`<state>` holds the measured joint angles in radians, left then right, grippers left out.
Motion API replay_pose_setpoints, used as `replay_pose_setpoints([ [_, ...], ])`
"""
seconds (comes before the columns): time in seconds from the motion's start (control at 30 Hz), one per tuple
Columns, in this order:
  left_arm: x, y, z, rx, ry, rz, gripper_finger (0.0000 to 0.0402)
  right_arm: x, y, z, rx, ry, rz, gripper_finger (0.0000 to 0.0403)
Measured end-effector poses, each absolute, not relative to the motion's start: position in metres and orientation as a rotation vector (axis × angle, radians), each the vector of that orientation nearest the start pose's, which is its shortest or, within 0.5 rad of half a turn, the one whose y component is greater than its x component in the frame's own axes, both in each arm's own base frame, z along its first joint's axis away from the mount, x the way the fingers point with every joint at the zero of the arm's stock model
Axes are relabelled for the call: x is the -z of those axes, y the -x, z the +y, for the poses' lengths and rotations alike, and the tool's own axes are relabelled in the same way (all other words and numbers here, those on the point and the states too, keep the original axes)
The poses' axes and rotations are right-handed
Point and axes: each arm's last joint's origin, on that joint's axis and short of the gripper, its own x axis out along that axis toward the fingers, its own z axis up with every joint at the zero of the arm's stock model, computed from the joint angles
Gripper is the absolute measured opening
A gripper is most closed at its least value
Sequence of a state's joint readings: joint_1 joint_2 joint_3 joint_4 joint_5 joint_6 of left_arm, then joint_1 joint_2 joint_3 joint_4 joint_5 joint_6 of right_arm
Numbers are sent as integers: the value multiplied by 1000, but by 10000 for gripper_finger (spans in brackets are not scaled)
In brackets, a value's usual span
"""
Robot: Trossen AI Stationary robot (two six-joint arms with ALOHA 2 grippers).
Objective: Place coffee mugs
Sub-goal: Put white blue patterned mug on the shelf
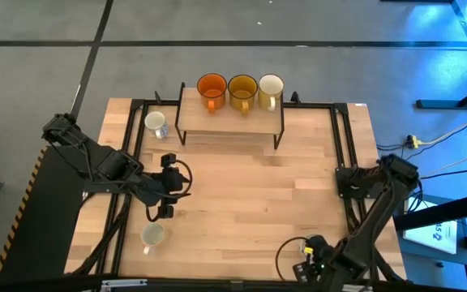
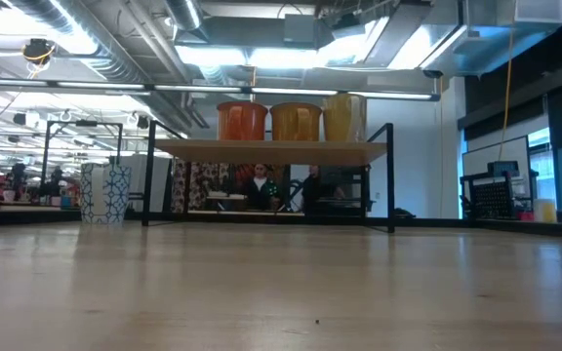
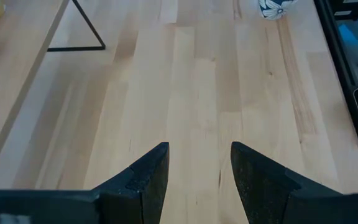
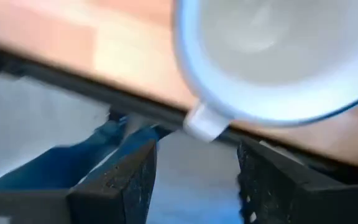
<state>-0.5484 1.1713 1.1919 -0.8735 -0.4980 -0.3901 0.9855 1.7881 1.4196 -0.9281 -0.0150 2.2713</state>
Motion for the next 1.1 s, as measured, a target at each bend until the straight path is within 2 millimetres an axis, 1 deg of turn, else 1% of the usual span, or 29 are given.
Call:
replay_pose_setpoints([
  [0.1,-342,-197,-104,-96,-53,728,167,-230,-197,290,831,-1183,1353,209],
  [0.27,-342,-197,-104,-96,-54,728,167,-225,-201,285,881,-1161,1342,209],
  [0.47,-342,-197,-104,-98,-55,728,167,-220,-201,276,979,-1081,1305,209],
  [0.53,-342,-197,-104,-105,-58,725,167,-218,-205,272,1006,-1073,1285,209],
  [0.7,-341,-197,-103,-107,-70,728,167,-208,-210,266,1048,-1036,1228,209],
  [0.87,-341,-197,-103,-108,-72,730,167,-200,-209,264,1043,-1021,1220,206],
  [0.97,-341,-197,-103,-108,-72,730,167,-200,-209,264,1044,-1015,1204,190],
  [1.1,-341,-197,-103,-107,-72,730,167,-197,-210,264,1047,-997,1193,144],
])
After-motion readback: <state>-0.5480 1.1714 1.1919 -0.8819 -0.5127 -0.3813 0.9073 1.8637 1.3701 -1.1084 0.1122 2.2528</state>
